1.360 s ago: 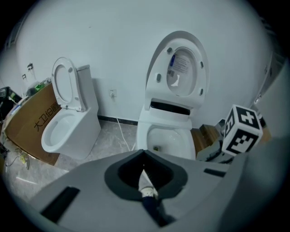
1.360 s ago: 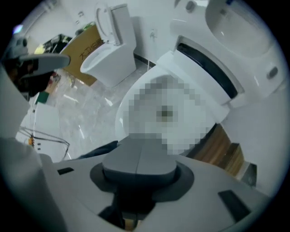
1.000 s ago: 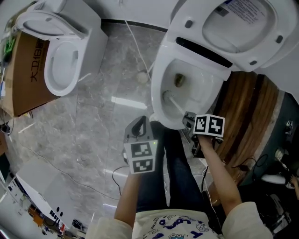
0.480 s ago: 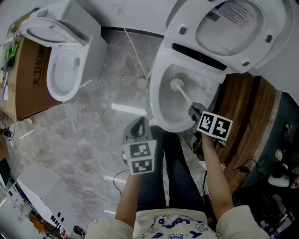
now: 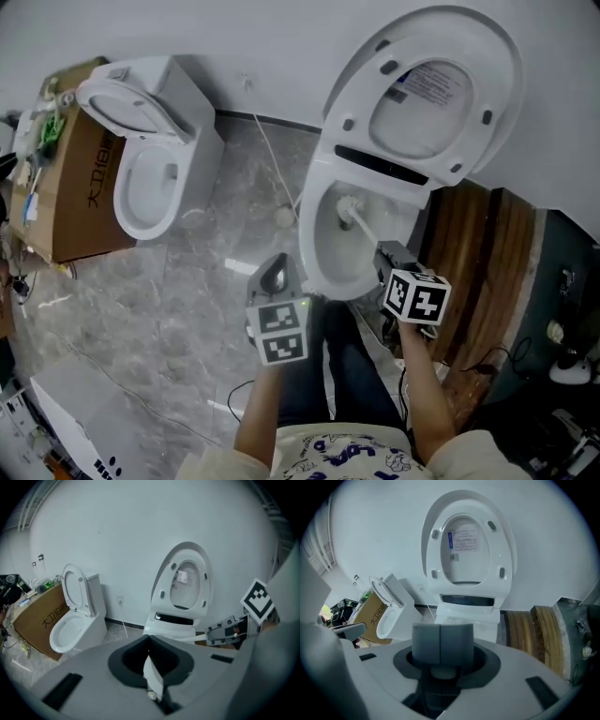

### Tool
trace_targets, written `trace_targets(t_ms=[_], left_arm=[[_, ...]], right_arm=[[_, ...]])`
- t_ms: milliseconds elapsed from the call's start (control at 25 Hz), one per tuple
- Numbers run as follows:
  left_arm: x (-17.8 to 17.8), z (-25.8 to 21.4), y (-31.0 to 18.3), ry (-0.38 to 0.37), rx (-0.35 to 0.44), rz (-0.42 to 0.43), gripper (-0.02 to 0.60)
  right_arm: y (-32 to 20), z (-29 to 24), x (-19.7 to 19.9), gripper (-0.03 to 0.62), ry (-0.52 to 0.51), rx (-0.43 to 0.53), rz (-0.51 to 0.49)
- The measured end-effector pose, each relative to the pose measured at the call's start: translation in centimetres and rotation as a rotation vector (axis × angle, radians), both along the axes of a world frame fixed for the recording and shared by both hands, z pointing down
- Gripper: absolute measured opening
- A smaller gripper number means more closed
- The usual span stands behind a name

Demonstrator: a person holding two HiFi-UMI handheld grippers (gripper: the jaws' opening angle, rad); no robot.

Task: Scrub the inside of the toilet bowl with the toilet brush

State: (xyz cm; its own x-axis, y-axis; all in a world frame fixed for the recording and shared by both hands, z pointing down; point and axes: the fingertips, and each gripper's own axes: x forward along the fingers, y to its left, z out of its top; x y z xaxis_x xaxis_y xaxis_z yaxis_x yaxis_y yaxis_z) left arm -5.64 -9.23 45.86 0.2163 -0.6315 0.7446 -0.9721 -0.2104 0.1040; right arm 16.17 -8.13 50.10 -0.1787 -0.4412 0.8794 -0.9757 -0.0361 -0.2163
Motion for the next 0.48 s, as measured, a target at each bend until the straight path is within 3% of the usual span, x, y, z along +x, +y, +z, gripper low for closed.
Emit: trace_targets(t_ms=[480], left_arm=[[-0.1, -10.3, -0.5, 0.011, 0.144, -0.019, 0.002]], right_arm=[[-0.2, -11.4, -0.2, 0.170, 0.062, 0.194, -0.042]])
